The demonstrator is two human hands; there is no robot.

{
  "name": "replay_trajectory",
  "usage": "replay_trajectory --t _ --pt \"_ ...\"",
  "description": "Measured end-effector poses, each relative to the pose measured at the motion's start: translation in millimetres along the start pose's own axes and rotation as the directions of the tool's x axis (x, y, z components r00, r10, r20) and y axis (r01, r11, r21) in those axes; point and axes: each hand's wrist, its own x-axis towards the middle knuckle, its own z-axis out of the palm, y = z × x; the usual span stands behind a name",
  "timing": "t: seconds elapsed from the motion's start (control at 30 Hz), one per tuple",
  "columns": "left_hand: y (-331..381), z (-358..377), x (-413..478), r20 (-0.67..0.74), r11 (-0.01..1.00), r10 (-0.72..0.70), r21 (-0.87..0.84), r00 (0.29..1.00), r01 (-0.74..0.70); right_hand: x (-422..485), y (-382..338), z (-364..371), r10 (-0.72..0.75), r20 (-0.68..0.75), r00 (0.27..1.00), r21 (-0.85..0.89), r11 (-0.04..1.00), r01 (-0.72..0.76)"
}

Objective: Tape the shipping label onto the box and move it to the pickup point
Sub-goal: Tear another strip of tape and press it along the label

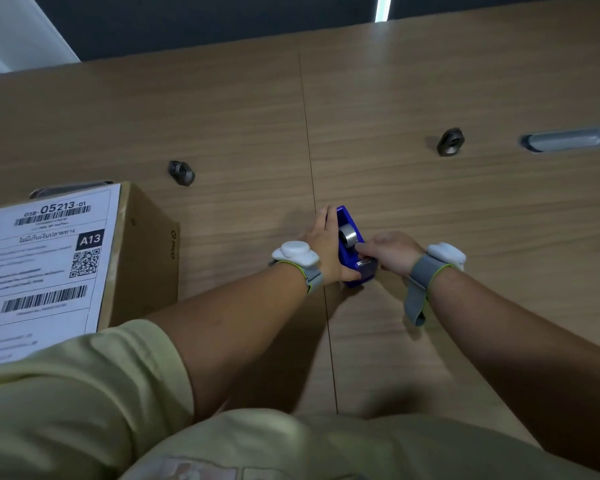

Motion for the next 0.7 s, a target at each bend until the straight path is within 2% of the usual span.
replay_trajectory --t 0.4,0.7 --pt "-3 2 -2 -0.054 0.996 0.030 0.090 0.998 -0.025 -47 23 -1 -0.102 -0.080 0.992 0.010 0.995 0.103" --pt "2 -3 -3 -0.044 0.984 0.006 0.178 0.999 0.002 -32 64 44 0.117 -0.189 0.975 0.189 0.979 -0.081"
